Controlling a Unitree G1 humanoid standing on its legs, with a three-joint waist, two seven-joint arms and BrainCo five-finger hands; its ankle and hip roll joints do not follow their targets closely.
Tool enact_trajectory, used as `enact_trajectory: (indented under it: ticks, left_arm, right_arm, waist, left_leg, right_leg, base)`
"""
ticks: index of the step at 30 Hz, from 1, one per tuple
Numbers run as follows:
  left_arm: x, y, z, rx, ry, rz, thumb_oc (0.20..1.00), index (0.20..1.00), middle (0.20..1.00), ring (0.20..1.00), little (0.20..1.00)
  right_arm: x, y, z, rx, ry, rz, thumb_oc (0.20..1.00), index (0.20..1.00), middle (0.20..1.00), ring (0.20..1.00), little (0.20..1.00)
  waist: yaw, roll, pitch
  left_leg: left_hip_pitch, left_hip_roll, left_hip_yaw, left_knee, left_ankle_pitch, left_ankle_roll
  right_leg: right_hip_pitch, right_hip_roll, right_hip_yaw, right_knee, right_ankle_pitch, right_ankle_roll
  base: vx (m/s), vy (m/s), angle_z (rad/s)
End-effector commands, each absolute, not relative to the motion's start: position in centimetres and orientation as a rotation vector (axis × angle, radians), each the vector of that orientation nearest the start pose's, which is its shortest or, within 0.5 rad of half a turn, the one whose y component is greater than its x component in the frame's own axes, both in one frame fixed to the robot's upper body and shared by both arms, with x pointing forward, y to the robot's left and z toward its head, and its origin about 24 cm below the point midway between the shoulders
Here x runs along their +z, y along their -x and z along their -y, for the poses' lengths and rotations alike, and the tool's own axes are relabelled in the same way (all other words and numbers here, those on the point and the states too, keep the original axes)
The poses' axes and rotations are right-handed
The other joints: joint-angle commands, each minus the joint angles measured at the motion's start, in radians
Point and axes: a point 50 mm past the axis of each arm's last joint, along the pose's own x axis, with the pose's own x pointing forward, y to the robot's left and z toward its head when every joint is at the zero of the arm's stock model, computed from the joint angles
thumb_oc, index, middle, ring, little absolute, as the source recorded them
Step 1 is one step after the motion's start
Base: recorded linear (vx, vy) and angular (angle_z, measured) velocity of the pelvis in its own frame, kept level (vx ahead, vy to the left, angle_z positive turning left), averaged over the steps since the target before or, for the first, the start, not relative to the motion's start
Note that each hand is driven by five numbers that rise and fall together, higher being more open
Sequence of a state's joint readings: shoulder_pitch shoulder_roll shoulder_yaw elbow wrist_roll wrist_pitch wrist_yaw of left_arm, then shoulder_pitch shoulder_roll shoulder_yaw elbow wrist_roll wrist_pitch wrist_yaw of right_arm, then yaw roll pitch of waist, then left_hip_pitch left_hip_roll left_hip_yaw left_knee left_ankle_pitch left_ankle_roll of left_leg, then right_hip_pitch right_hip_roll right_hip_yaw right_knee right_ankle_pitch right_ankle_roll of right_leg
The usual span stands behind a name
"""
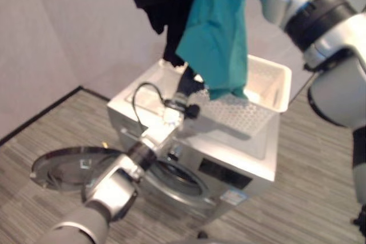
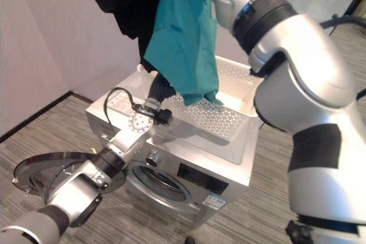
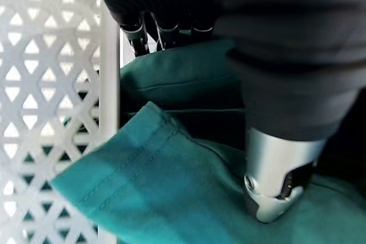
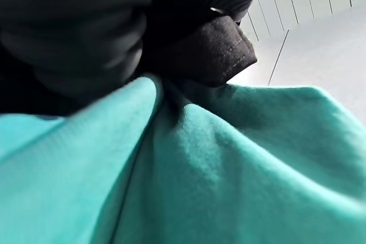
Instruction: Grab the laundry basket,head to the washer,open it,put in the laundry and shut it.
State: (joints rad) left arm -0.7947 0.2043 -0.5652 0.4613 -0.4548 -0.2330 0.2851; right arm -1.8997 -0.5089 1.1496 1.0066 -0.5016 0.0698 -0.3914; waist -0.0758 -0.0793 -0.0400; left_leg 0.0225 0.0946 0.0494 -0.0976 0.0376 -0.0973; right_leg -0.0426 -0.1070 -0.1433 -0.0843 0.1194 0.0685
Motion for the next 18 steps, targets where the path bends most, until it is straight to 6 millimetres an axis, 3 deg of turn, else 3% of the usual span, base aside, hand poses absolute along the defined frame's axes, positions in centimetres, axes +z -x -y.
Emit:
enact_trajectory:
  ticks: [1,10,18]
  left_arm:
    - [22.4,-35.7,-3.9,-0.305,0.028,0.591,1.0,1.0,1.0,1.0,1.0]
    - [24.1,-36.3,-3.6,-0.243,0.082,0.611,1.0,1.0,1.0,1.0,1.0]
    - [24.7,-37.3,-2.9,-0.147,0.182,0.563,1.0,1.0,1.0,1.0,1.0]
  right_arm:
    - [51.3,-33.3,9.5,-0.804,1.697,1.006,0.2,0.2,0.2,0.2,0.2]
    - [51.6,-33.1,9.4,-0.813,1.674,0.993,0.2,0.2,0.2,0.2,0.2]
    - [50.6,-33.5,7.1,-0.73,1.617,1.029,0.2,0.2,0.2,0.2,0.2]
  waist:
    - [0.019,-0.022,-0.013]
    - [0.016,-0.028,-0.022]
    - [-0.001,-0.024,-0.027]
  left_leg:
    - [0.044,0.043,0.034,0.053,-0.107,0.008]
    - [0.045,0.04,0.031,0.05,-0.104,0.006]
    - [0.054,0.042,0.044,0.05,-0.104,0.005]
  right_leg:
    - [0.049,-0.099,0.015,0.093,-0.097,0.109]
    - [0.056,-0.102,0.01,0.091,-0.095,0.109]
    - [0.05,-0.098,0.021,0.093,-0.092,0.108]
  base:
    - [0.0,0.0,0.0]
    - [0.0,0.0,0.0]
    - [0.0,0.0,-0.01]
